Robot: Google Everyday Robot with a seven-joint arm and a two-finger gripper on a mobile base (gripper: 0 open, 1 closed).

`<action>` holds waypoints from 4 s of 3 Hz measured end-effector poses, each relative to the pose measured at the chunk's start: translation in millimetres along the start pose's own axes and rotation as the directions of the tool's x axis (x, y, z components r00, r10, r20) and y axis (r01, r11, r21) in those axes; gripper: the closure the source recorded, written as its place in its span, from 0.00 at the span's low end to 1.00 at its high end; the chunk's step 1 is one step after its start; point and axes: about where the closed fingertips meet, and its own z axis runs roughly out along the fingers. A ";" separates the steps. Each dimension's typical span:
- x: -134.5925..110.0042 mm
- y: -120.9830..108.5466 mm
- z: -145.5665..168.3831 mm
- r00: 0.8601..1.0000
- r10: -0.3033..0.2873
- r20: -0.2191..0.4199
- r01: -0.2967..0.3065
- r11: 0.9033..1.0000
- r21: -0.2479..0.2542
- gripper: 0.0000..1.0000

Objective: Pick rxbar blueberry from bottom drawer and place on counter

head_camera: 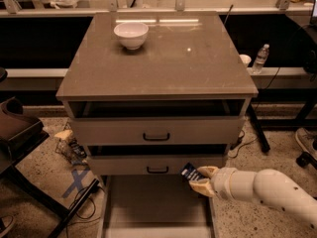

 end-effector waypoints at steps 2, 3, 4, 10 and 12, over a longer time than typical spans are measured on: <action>-31.2 3.7 -16.9 0.998 -0.024 0.055 0.026 0.999 -0.026 1.00; -81.6 24.1 -55.8 0.995 -0.065 0.080 0.068 0.997 -0.030 1.00; -157.1 30.2 -105.2 0.984 -0.167 0.058 0.167 0.986 0.014 1.00; -403.9 -158.0 -76.3 0.933 -0.350 -0.087 0.358 0.866 0.349 0.80; -403.9 -157.1 -71.2 0.932 -0.352 -0.088 0.360 0.868 0.343 0.34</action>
Offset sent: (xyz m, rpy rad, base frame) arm 0.0063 0.0091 0.0729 0.0864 -0.0776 0.0591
